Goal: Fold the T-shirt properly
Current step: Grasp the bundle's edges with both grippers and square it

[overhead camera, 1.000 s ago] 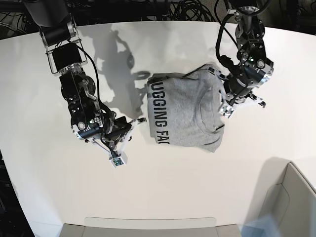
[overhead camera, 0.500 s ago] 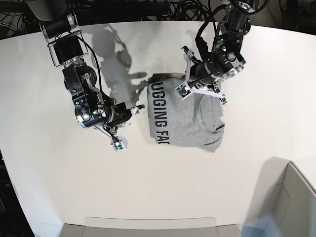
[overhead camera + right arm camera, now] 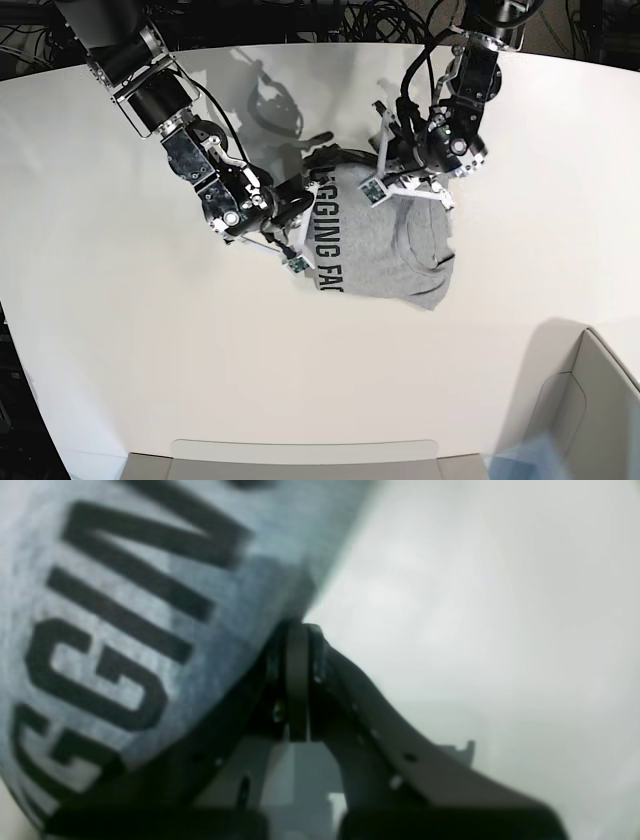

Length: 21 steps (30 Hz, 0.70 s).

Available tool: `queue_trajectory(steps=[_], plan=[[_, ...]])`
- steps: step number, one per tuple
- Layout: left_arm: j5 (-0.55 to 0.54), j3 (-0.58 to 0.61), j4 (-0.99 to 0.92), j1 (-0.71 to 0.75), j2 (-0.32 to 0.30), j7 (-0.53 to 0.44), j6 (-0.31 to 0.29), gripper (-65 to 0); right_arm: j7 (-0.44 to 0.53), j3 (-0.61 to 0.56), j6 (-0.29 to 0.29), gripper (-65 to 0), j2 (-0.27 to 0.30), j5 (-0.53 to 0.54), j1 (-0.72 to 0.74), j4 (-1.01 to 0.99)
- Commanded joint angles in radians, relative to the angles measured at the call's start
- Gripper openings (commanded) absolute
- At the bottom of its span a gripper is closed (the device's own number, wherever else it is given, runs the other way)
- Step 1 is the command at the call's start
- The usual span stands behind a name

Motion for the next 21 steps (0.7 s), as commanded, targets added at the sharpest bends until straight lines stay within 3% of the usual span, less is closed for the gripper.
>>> queue_trajectory(steps=[1, 11, 14, 18, 21], plan=[[0.035, -0.050, -0.011, -0.025, -0.012, 0.023, 0.009, -65.0, 0.005, -0.010, 0.004, -65.0, -0.008, 0.004, 0.019, 0.015], [0.035, -0.360, -0.136, -0.166, -0.012, 0.023, 0.009, -65.0, 0.011, -0.114, 0.004, -65.0, -0.066, 0.008, -0.006, 0.055], [0.032, -0.400, -0.192, -0.233, -0.009, 0.023, 0.009, -65.0, 0.006, -0.110, 0.003, -65.0, -0.074, 0.004, -0.035, 0.139], [0.032, -0.400, -0.212, -0.281, 0.032, 0.023, 0.009, -65.0, -0.018, -0.100, -0.002, -65.0, -0.025, 0.002, -0.076, 0.277], [0.032, -0.400, -0.212, -0.305, 0.057, 0.023, 0.009, -65.0, -0.057, -0.030, -0.002, -65.0, 0.001, 0.002, -0.122, 0.383]])
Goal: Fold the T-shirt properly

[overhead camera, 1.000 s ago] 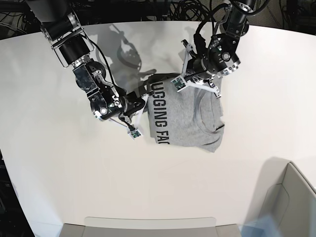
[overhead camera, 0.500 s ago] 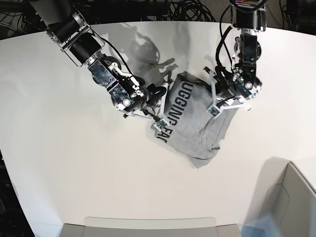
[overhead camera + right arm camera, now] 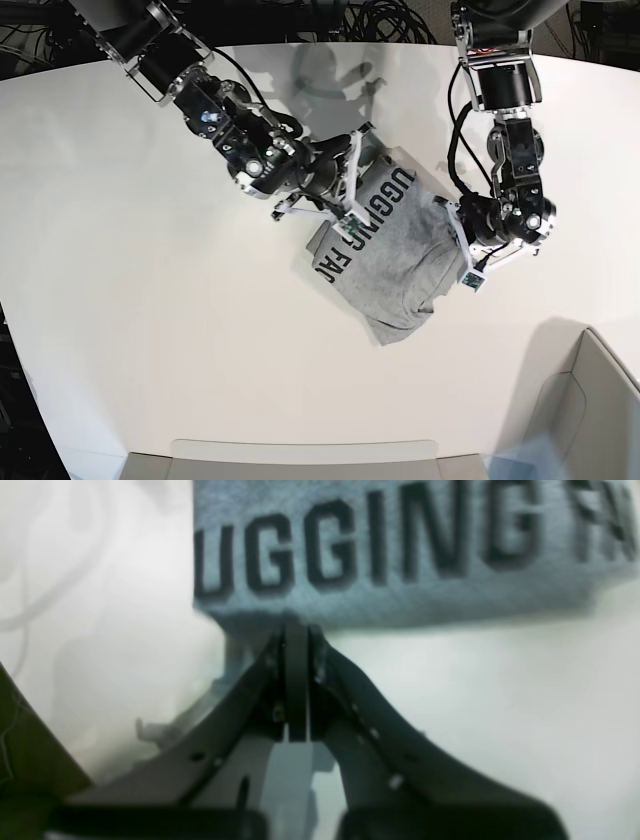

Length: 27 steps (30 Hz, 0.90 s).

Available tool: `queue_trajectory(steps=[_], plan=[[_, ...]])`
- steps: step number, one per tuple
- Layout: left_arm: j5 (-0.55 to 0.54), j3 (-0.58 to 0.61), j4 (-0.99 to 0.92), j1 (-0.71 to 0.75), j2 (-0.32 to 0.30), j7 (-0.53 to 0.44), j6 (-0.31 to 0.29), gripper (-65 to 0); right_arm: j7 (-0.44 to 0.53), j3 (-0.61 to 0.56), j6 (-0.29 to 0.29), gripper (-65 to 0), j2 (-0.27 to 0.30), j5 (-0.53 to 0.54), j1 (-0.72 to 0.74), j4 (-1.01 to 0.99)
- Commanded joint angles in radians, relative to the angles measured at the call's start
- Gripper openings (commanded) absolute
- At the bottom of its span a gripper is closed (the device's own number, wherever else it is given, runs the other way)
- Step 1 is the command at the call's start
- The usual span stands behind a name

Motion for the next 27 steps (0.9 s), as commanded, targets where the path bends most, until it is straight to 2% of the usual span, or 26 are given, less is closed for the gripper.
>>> queue_trajectory(steps=[1, 9, 13, 18, 23, 27], plan=[[-0.009, -0.003, 0.018, -0.036, -0.004, -0.010, -0.001, -65.0, 0.011, 0.047, -0.001, -65.0, -0.005, -0.002, -0.008, 0.057], [-0.009, -0.005, 0.018, -0.113, 0.007, -0.010, -0.001, -65.0, 0.008, 0.400, 0.000, -65.0, 0.036, -0.002, -0.182, 0.286], [-0.009, -0.005, 0.021, -0.145, 0.008, 0.001, -0.001, -65.0, 0.008, 0.493, 0.000, -65.0, 0.072, -0.002, -0.222, 0.293], [-0.009, 0.018, 0.102, -0.142, 0.073, 0.021, -0.001, -65.0, 0.008, 0.610, 0.000, -65.0, 0.083, -0.002, -0.277, 0.293], [-0.008, 0.213, 0.251, -0.042, 0.137, 0.073, -0.001, -65.0, 0.008, 0.665, 0.003, -65.0, 0.118, -0.002, -0.309, 0.293], [-0.006, 0.408, 0.276, 0.019, 0.143, 0.067, -0.001, -65.0, 0.008, 0.666, 0.003, -65.0, 0.129, -0.002, -0.317, 0.293]])
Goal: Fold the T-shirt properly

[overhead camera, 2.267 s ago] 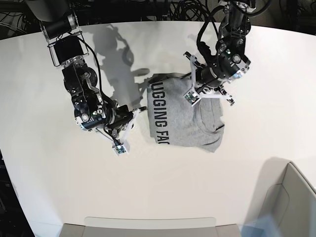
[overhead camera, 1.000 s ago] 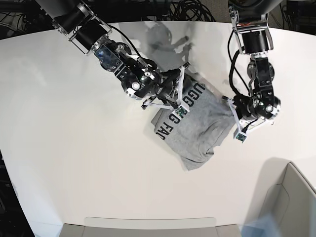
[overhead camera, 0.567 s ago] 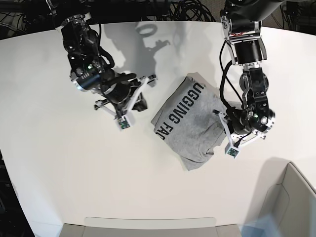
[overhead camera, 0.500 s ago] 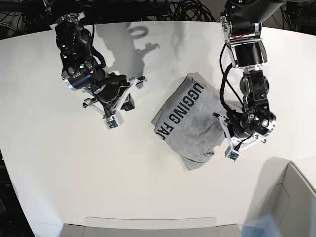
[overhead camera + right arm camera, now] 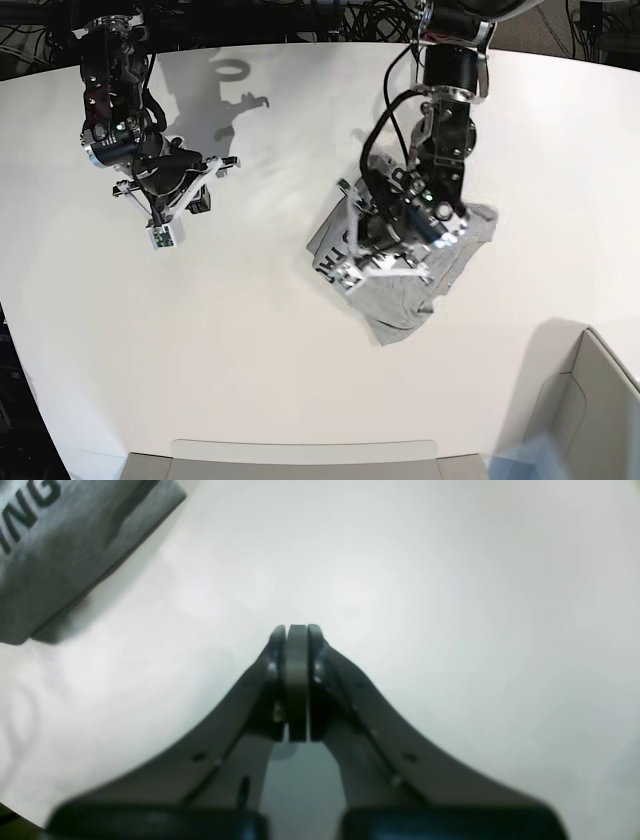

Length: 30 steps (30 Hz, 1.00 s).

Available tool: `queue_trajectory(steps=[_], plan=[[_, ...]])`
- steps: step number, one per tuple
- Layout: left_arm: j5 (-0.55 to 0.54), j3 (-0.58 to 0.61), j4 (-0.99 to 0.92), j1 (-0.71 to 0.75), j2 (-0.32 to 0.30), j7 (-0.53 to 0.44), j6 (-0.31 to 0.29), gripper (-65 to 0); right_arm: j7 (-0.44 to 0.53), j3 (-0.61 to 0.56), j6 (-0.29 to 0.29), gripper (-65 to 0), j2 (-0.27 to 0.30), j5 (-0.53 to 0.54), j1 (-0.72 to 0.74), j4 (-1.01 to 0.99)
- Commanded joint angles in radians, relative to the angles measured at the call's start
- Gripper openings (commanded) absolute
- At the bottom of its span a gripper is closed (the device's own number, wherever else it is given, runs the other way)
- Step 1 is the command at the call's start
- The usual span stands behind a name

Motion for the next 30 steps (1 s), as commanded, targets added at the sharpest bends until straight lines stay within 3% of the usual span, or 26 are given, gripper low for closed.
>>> queue_trajectory(steps=[1, 8, 13, 21, 30], plan=[[0.011, 0.016, 0.007, -0.022, -0.003, -0.009, 0.005, -65.0, 0.019, 0.005, 0.005, -65.0, 0.008, -0.001, 0.006, 0.019], [0.011, 0.030, -0.086, -0.021, -0.006, -0.038, 0.005, -65.0, 0.019, 0.007, 0.007, -65.0, 0.010, -0.001, -0.012, 0.019], [0.011, 0.030, -0.087, 0.025, -0.046, -0.019, 0.005, -65.0, 0.019, 0.007, 0.007, -65.0, 0.010, -0.001, -0.012, 0.019], [0.012, 0.030, -0.086, 0.056, -0.054, -0.015, 0.005, -65.0, 0.019, 0.007, 0.007, -65.0, 0.010, -0.001, -0.008, 0.018], [0.012, 0.025, -0.089, 0.056, -0.187, -0.026, 0.005, -65.0, 0.019, 0.005, 0.007, -65.0, 0.008, -0.001, -0.016, 0.018]])
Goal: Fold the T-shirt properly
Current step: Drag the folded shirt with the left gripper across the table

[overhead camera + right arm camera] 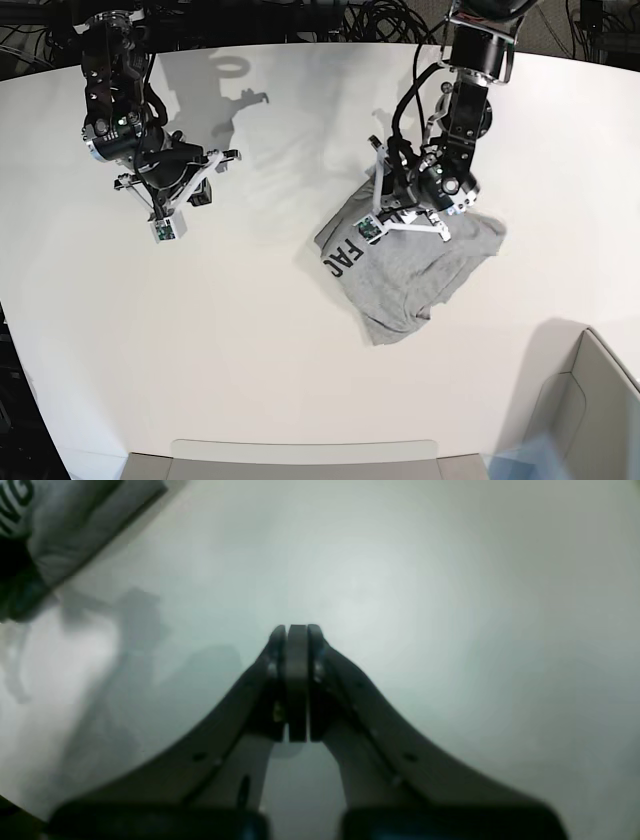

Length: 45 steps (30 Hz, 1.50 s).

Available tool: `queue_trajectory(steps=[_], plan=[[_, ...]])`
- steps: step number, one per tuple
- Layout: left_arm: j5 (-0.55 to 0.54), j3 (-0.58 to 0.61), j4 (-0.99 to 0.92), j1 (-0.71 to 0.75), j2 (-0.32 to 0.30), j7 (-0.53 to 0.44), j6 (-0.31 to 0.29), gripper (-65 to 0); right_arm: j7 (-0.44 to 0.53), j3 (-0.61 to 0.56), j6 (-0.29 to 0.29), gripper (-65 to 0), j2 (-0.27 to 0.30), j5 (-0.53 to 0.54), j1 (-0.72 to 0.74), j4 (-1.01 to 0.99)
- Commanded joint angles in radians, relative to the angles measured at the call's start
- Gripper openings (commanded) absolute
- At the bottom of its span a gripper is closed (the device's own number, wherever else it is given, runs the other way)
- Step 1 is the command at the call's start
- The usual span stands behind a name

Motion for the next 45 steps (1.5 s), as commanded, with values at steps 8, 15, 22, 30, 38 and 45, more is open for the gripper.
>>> queue_trajectory(steps=[8, 15, 22, 30, 38, 45], plan=[[0.009, -0.010, 0.013, -0.047, -0.106, 0.000, 0.002, -65.0, 0.018, 0.003, 0.006, -65.0, 0.008, -0.001, 0.006, 0.019], [0.009, -0.185, 0.014, -0.103, -0.133, 0.002, 0.002, -65.0, 0.018, 0.005, 0.006, -65.0, 0.008, -0.001, -0.009, 0.021], [0.008, -0.315, 0.097, -0.130, -0.087, 0.008, 0.002, -65.0, 0.018, 0.005, 0.006, -65.0, 0.008, -0.001, -0.023, 0.021], [0.008, -0.308, 0.220, -0.100, 0.171, -0.115, 0.002, -65.0, 0.018, -0.003, 0.008, -65.0, 0.008, -0.001, -0.020, 0.021], [0.008, -0.309, 0.129, 0.040, 0.232, -0.583, 0.232, -65.0, 0.018, 0.005, 0.008, -65.0, 0.011, -0.001, -0.046, 0.021], [0.003, -0.315, -0.019, 0.037, 0.234, -0.715, 0.394, -65.0, 0.018, 0.005, 0.008, -65.0, 0.028, -0.001, -0.058, 0.021]])
